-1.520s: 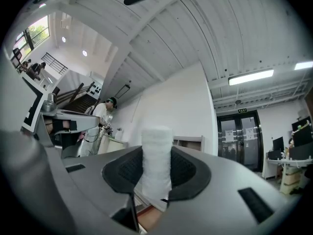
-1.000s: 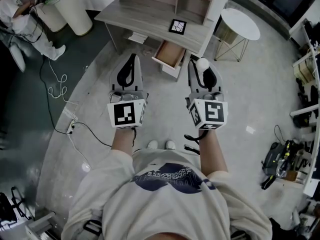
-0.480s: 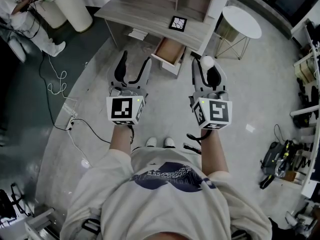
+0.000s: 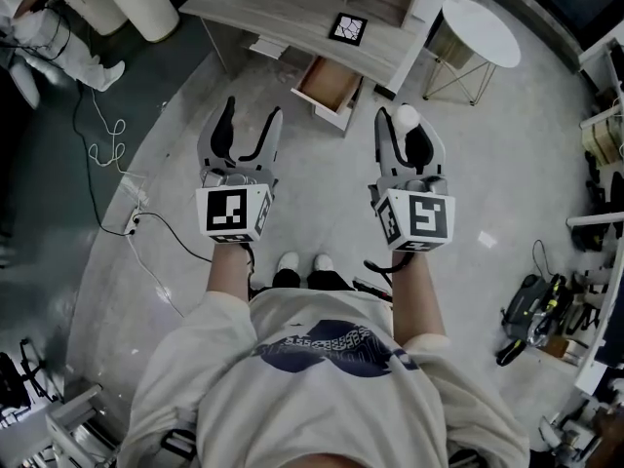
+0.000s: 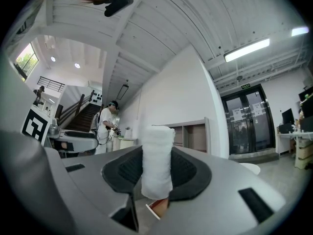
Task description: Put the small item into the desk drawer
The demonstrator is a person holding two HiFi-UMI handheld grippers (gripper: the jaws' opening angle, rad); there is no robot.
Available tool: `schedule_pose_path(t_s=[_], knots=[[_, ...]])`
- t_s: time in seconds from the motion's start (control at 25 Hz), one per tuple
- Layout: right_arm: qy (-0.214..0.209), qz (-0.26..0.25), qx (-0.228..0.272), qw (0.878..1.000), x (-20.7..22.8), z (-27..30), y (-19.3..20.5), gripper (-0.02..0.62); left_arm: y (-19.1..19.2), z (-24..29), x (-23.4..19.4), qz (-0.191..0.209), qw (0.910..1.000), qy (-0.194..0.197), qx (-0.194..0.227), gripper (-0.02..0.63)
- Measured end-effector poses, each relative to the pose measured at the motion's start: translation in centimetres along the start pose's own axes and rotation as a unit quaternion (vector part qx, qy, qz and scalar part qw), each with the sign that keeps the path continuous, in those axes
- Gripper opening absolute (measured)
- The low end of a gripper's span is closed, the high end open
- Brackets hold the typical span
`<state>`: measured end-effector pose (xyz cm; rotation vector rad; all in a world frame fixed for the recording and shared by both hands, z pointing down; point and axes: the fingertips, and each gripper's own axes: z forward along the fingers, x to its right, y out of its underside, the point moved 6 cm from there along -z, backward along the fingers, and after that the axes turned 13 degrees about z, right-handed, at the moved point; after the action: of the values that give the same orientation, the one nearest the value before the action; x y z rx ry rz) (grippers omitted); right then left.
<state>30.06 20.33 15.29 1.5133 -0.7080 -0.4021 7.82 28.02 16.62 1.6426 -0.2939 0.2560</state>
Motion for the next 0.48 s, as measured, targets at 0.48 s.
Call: schedule_pose_path(t_s=[0.48], knots=[[-0.021,0.016,-0.033,0.999,1.7,2.3,2.9,0.130,2.2,0.9,-1.0,0.020,0.9984,-0.031,-0.044,0.267]])
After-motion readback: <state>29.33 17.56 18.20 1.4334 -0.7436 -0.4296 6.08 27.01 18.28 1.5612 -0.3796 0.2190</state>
